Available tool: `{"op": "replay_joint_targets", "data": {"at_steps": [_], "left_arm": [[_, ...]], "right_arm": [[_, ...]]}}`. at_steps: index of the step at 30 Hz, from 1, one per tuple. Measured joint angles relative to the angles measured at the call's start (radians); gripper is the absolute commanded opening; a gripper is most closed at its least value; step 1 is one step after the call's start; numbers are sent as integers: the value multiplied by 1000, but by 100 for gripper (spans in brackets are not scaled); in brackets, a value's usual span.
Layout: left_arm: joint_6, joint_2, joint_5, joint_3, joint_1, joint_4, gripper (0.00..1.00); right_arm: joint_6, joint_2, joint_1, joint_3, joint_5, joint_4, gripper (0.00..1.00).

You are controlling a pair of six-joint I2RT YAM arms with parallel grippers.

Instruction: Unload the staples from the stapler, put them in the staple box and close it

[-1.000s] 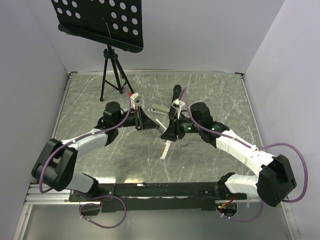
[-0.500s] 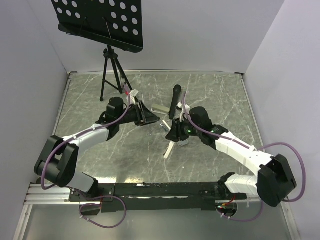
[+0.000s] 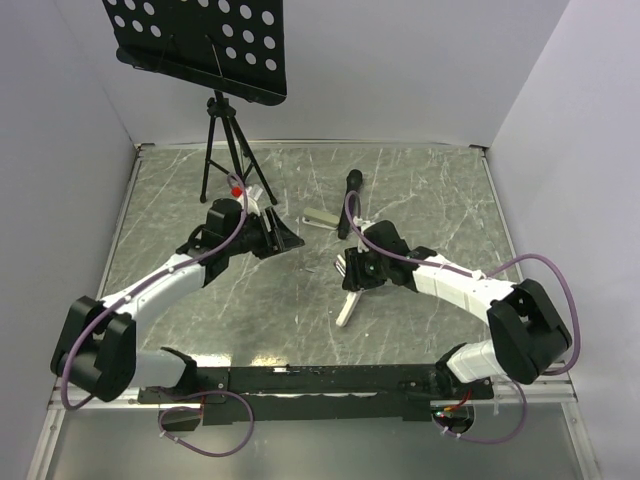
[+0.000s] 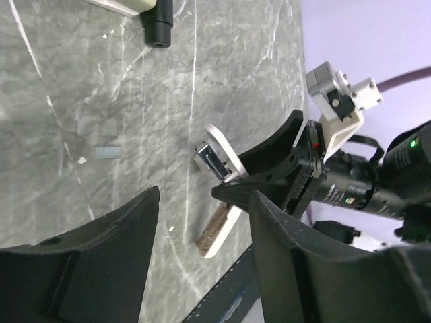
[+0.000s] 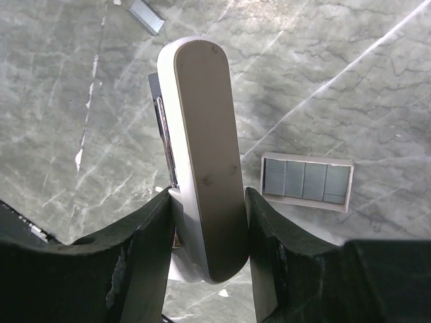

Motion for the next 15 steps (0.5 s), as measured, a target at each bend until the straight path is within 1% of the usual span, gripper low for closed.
{"op": "replay_joint_targets", "data": {"at_steps": [2,4,5,7,10,11,12,14,15], "left_arm": [[23,-21,-2,1,0,-21,63],[47,-32,10,2,0,-36,71],[65,-36,27,2,0,-41,73],[110,-35,75,15,0,-67,70],[222,-14,163,106,0,-175,64],[266,-9,175,139,-1,-195,68],[312,-16,183,154,-5,-198,70],[426,-66,198,140,-8,-190,74],[487,-117,203,105,-10,-168,75]], "right_arm": [[1,-6,0,1,-22,-2,0],[3,-24,0,1,-74,-3,0],[3,-39,0,1,-106,-2,0],[1,-72,0,1,-193,5,0],[-19,-101,0,10,-317,10,0],[-35,-103,0,24,-367,0,0],[-45,-103,0,34,-397,-4,0],[-69,-103,0,53,-462,-17,0],[-77,-105,0,60,-496,-21,0]]}}
